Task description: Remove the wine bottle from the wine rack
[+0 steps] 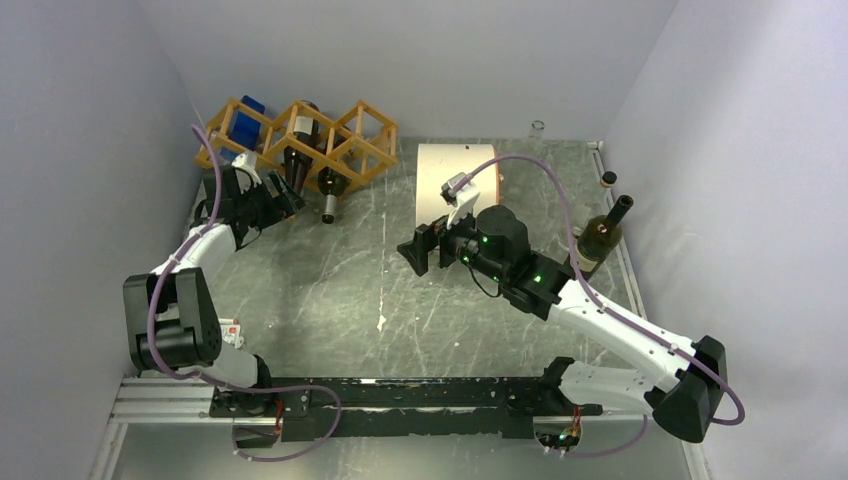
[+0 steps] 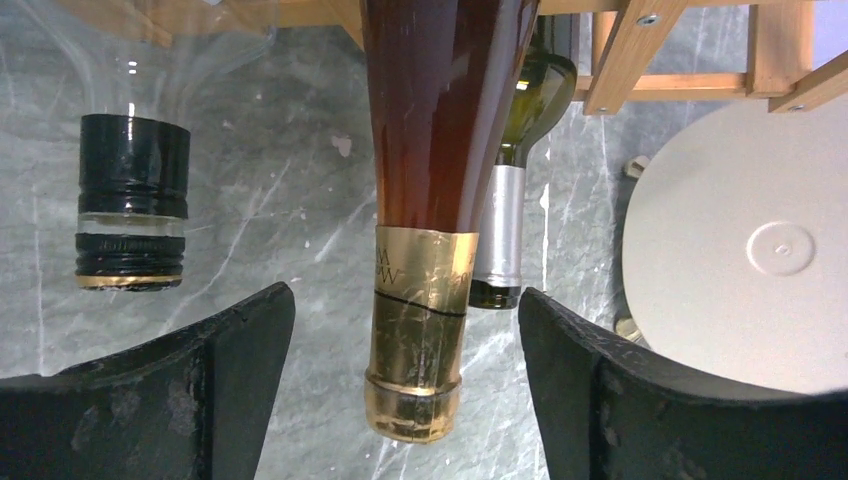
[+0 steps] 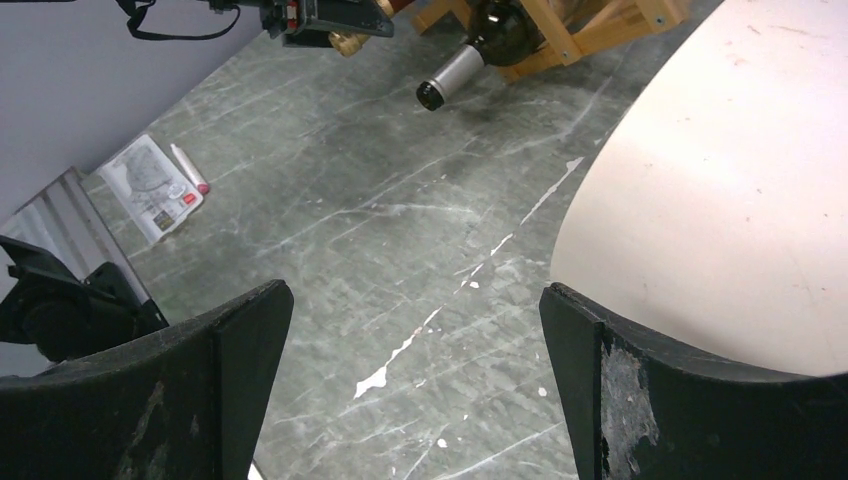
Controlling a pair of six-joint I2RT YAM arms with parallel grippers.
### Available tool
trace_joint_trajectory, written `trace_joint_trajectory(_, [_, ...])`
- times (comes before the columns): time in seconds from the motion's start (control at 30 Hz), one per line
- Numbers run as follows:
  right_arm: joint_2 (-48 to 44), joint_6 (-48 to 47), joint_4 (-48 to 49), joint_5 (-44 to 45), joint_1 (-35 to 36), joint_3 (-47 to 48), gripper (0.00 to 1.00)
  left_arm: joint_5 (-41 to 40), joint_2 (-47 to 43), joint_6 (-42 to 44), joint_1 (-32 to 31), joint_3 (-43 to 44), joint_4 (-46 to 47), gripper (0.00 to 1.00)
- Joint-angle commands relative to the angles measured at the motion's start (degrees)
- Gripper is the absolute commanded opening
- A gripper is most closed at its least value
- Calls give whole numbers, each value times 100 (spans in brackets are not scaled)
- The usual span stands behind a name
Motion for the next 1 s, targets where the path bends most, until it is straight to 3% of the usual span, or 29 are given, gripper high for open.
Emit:
trace_joint_trajectory(0.0, [4,-265,60,93,26,-26,100,291,105,-57,55,285,538,84])
trace_joint_trajectory(0.17, [43,-378,171,93,20,-48,100,387,413,-84,59,531,507,70])
trace_joint_trajectory(0.6, [63,-410,234,123,19,-79,100,662,850,130,60,490,805,63])
trace_joint_trajectory(0.8, [163,-367,294,70,23,-70,100,921,949,372,60,528,876,49])
trace_joint_trajectory(0.97, [162,-357,330,65,22,-104,100,904,947,450,60,561,737,28])
